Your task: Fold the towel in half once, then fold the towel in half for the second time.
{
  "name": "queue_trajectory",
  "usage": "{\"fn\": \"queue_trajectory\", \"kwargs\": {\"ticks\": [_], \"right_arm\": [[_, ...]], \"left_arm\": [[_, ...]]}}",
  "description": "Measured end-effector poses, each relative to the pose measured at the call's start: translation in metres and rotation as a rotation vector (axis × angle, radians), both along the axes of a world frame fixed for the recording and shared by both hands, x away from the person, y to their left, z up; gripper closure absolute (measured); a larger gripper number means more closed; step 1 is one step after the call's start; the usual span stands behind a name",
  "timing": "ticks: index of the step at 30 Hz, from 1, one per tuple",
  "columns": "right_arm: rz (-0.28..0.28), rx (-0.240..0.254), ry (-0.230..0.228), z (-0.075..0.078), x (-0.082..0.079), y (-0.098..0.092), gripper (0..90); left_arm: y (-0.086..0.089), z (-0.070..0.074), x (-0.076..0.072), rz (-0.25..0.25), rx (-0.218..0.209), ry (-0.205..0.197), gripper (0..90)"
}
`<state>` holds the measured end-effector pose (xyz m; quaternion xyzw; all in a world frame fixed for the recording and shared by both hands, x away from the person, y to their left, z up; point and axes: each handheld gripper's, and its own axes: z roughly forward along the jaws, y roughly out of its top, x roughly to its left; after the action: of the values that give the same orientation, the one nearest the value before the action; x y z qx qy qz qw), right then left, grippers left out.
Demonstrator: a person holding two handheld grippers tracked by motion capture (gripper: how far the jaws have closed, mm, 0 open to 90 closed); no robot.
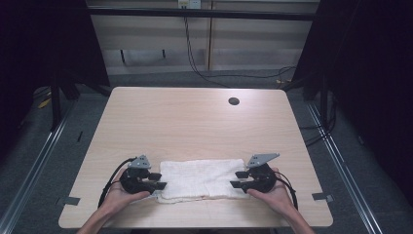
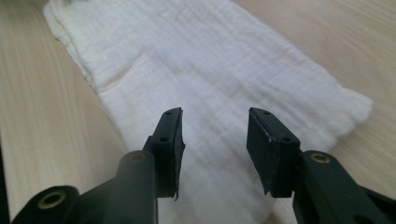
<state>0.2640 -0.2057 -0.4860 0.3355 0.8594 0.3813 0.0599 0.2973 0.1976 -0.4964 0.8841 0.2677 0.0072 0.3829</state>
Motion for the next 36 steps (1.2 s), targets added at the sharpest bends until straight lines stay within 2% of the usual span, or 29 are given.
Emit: {"fn": "queue_trajectory", "kwargs": {"ticks": [3,7,8,10,13,15,19,20,24,27,28,30,32,34,36], "right_arm": [[-0.011,-0.02,-0.032,-0.002,-0.002,0.001,61.6],[-0.032,-0.065,-0.025,-0.008,-0.002,-0.002,68.4],[-0.03,-0.074,-0.034,-0.009,-0.002,-0.002,71.3],[-0.042,-0.078,-0.04,-0.009,-0.001,-0.004,79.2],[-0.064,-0.058,-0.023,-0.01,0.001,-0.009,87.5],[-0.064,-0.045,-0.009,-0.011,0.001,-0.012,89.5],[-0.074,-0.045,-0.002,-0.01,-0.001,-0.018,90.0],[-0.08,-0.048,-0.006,-0.01,-0.002,-0.02,90.0],[-0.099,-0.03,0.002,-0.011,-0.009,-0.027,89.8],[-0.097,-0.029,-0.01,-0.01,-0.014,-0.028,81.7],[-0.102,-0.025,-0.019,-0.009,-0.016,-0.028,79.8],[-0.091,-0.004,-0.036,-0.005,-0.017,-0.026,77.8],[-0.084,0.013,-0.051,-0.001,-0.017,-0.021,76.1],[-0.064,0.028,-0.054,0.001,-0.016,-0.015,73.0],[-0.055,0.036,-0.045,0.002,-0.015,-0.008,70.4]], "left_arm": [[-0.003,0.0,-0.002,-0.006,0.006,-0.004,62.7],[-0.009,0.0,-0.001,-0.03,0.014,-0.011,76.9],[-0.01,-0.001,-0.001,-0.029,0.004,-0.01,78.3],[-0.012,-0.001,0.0,-0.03,0.004,-0.004,80.1],[-0.013,-0.002,0.0,-0.024,-0.01,0.006,81.6],[-0.014,-0.003,0.001,-0.024,-0.025,0.019,82.0],[-0.02,-0.002,-0.001,-0.042,-0.023,0.026,82.1],[-0.022,-0.003,-0.002,-0.04,-0.034,0.027,81.3],[-0.028,-0.002,-0.005,-0.064,-0.031,0.032,78.2],[-0.03,-0.002,-0.007,-0.07,-0.033,0.037,71.9],[-0.03,-0.001,-0.006,-0.065,-0.03,0.038,66.4],[-0.026,0.003,-0.001,-0.04,-0.052,0.046,56.3],[-0.021,0.007,0.004,-0.009,-0.069,0.03,51.7],[-0.016,0.01,0.01,0.022,-0.09,0.032,47.0],[-0.014,0.01,0.013,0.039,-0.086,0.022,45.1]]}}
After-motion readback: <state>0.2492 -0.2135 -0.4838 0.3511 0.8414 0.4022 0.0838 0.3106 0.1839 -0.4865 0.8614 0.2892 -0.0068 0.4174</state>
